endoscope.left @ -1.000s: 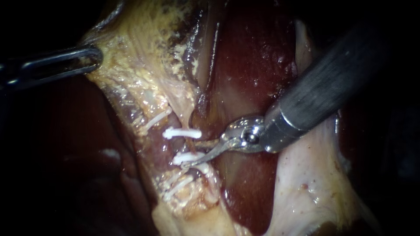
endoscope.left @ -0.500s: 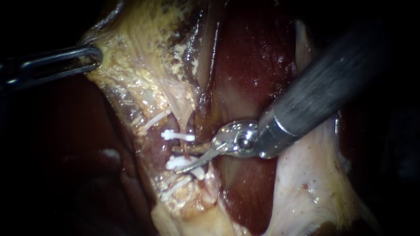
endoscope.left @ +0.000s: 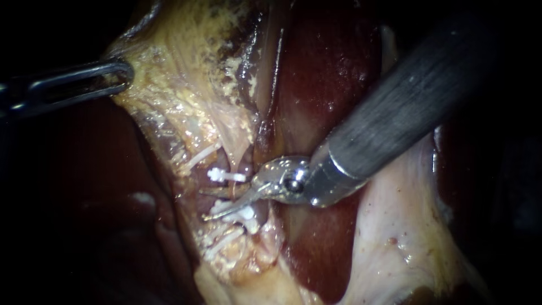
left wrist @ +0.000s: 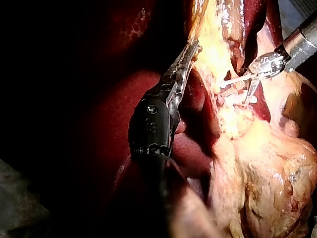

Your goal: Go to the cutting position right tube

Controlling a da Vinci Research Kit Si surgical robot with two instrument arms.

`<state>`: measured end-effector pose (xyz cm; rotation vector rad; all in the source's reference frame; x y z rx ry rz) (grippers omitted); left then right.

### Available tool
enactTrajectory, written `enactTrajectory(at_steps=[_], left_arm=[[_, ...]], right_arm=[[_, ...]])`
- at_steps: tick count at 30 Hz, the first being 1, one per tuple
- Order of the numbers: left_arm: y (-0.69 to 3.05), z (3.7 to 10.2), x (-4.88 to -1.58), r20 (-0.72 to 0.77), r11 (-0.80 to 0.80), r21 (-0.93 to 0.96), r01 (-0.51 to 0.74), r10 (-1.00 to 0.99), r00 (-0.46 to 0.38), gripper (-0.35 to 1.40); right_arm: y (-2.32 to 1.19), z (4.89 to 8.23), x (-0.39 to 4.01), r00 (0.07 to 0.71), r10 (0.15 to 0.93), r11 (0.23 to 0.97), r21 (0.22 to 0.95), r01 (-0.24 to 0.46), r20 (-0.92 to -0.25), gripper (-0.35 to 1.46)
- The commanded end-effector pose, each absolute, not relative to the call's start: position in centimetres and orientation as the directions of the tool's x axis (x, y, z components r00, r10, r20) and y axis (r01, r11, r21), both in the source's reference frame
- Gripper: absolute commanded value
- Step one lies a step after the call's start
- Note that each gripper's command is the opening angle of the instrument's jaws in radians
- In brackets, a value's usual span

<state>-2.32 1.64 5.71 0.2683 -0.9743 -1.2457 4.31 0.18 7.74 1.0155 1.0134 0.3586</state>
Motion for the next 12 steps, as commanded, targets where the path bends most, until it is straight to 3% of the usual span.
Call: enactTrajectory(at_steps=[1, 12], left_arm=[[1.64, 5.71, -2.32, 0.473, 0.348, 0.654, 0.671, -0.881, -0.004, -0.35], [1.64, 5.72, -2.32, 0.473, 0.348, 0.655, 0.671, -0.881, -0.004, -0.35]], right_arm=[[0.19, 7.74, 4.31, 0.522, 0.668, 0.517, 0.835, 0.186, -0.530, 0.47], [0.19, 7.75, 4.29, 0.526, 0.684, 0.497, 0.851, 0.171, -0.506, 0.47]])
